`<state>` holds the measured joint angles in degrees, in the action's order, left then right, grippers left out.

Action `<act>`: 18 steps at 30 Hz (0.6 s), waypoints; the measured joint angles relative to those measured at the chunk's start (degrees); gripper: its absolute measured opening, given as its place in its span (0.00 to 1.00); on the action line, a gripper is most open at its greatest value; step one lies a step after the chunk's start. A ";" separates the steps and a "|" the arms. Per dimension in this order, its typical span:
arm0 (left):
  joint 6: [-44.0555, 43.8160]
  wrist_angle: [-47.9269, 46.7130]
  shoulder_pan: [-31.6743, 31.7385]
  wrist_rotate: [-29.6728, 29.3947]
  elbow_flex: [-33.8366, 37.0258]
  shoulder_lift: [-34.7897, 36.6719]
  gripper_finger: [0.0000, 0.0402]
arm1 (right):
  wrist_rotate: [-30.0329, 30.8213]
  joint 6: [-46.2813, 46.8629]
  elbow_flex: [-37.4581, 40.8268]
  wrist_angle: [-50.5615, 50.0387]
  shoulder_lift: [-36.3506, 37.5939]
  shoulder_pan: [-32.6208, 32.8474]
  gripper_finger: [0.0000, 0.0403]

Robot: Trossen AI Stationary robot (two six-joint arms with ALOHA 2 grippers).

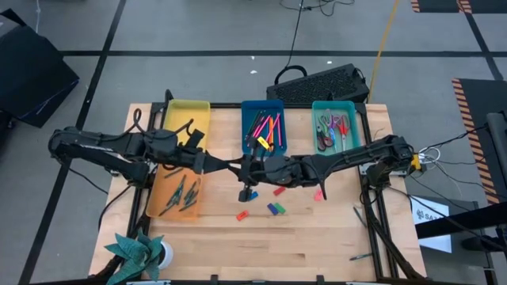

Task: Sort crayons/erasers/pens/pencils in bins
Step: Put the top green crayon into the orange bin

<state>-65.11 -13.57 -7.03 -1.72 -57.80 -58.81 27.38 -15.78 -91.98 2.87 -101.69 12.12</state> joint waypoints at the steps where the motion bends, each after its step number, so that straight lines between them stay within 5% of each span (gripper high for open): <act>1: -0.04 -0.04 -0.02 0.02 0.00 0.00 0.60 | 0.00 0.01 0.00 0.00 0.00 0.00 0.06; 12: 0.60 -0.33 0.00 0.24 0.04 0.04 0.27 | -0.09 -0.14 0.00 0.02 0.09 0.04 0.06; 18: 0.81 -0.16 -0.02 0.21 0.04 0.00 0.26 | -0.35 -0.16 -0.07 -1.08 0.13 0.02 0.08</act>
<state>-64.30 -13.72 -7.04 -1.50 -57.76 -58.81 27.03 -15.94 -92.05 1.79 -101.56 12.14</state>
